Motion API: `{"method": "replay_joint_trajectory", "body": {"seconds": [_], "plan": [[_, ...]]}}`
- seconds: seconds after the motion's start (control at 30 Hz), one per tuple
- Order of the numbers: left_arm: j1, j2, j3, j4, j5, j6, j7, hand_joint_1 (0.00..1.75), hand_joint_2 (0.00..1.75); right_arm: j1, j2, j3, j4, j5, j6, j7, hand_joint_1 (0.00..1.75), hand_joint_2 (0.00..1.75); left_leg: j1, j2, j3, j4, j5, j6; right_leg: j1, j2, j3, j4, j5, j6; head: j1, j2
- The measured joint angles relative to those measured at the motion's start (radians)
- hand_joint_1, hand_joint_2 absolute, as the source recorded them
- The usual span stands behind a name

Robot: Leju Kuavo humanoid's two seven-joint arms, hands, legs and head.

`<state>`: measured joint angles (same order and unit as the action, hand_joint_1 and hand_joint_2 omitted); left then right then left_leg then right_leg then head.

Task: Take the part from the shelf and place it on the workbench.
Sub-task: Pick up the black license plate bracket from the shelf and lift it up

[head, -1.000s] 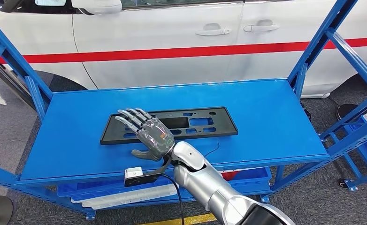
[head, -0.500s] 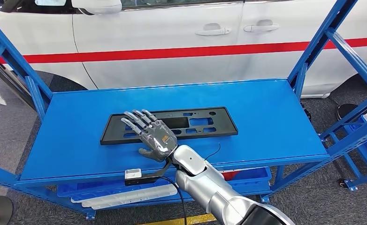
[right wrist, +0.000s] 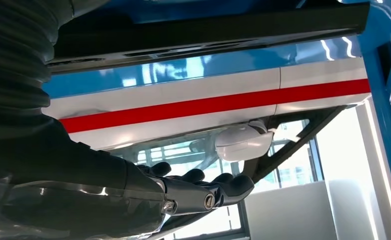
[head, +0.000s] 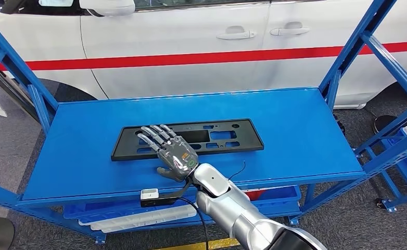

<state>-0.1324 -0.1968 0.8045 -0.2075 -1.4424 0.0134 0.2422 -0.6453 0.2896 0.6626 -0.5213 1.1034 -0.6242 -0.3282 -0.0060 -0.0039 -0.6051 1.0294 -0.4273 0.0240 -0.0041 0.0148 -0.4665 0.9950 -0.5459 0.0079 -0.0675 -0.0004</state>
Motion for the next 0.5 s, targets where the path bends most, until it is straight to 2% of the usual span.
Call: {"method": "replay_joint_trajectory", "body": {"seconds": [0.5], "plan": [[0.0,0.0,0.0,0.0,0.0,0.0,-0.006,0.0,1.75,-0.005,-0.009,-0.037,0.056,0.084,-0.027,0.101,0.0,1.75,0.0,0.0,0.0,0.0,0.0,0.0,0.0,0.0,0.0,0.0,0.0,0.0,0.0,0.0]]}}
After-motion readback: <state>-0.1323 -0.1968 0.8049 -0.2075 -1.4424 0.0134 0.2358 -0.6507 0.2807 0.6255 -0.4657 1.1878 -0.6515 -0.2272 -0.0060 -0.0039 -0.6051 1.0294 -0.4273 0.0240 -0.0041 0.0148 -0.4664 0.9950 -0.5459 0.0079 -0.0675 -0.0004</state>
